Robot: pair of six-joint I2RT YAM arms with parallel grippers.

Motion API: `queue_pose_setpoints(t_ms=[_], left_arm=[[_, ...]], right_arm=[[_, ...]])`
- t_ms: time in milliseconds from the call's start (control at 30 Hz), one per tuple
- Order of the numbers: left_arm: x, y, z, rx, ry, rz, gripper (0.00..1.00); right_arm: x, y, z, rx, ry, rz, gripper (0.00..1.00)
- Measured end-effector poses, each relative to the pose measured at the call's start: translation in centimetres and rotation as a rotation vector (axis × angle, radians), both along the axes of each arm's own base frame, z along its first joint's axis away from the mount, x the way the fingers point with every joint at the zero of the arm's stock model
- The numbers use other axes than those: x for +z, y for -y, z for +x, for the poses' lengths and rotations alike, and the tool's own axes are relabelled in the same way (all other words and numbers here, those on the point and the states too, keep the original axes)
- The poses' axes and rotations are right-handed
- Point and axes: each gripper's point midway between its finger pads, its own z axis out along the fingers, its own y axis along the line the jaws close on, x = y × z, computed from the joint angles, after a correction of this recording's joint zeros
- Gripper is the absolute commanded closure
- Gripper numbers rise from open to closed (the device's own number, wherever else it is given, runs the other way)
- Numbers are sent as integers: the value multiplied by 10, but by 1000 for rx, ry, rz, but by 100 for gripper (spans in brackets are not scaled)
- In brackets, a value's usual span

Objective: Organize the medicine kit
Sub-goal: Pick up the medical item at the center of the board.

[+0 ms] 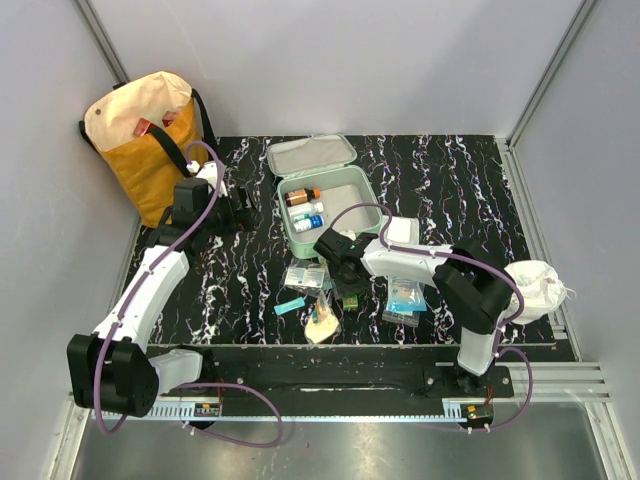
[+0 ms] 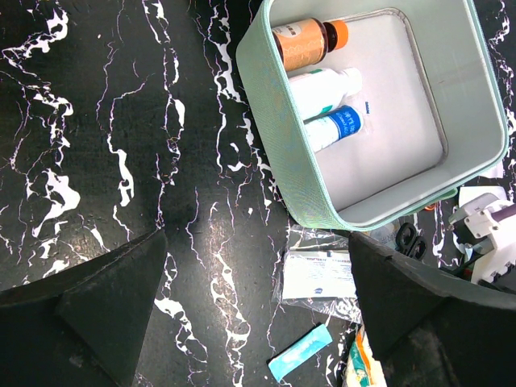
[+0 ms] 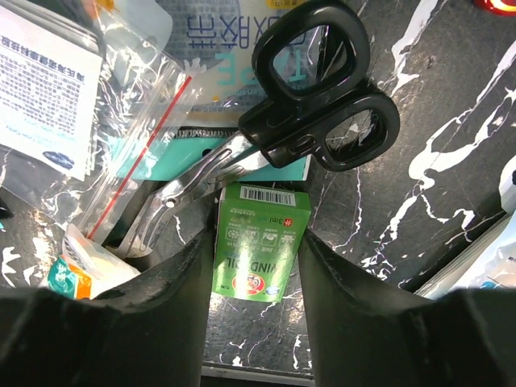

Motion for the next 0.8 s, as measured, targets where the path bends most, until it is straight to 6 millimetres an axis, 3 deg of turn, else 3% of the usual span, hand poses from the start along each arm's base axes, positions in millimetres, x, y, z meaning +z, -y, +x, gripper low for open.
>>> queue_pose_setpoints(t_ms=[67,267,467,667,800], left_arm=[[0,0,0,0,-1,0,1],[0,0,0,-1,-1,0,1],[0,0,0,-1,-1,0,1],[0,0,0,-2,-1,-2,1],[0,1,0,-3,-2,-2,1]], right_arm=[[0,0,0,3,1,-1,57],[5,6,-3,8,5,-3,57],[42,5,2,12,66,42,56],[103,-21,39,48,212,135,56],[148,-39,96,32,321,228,56]])
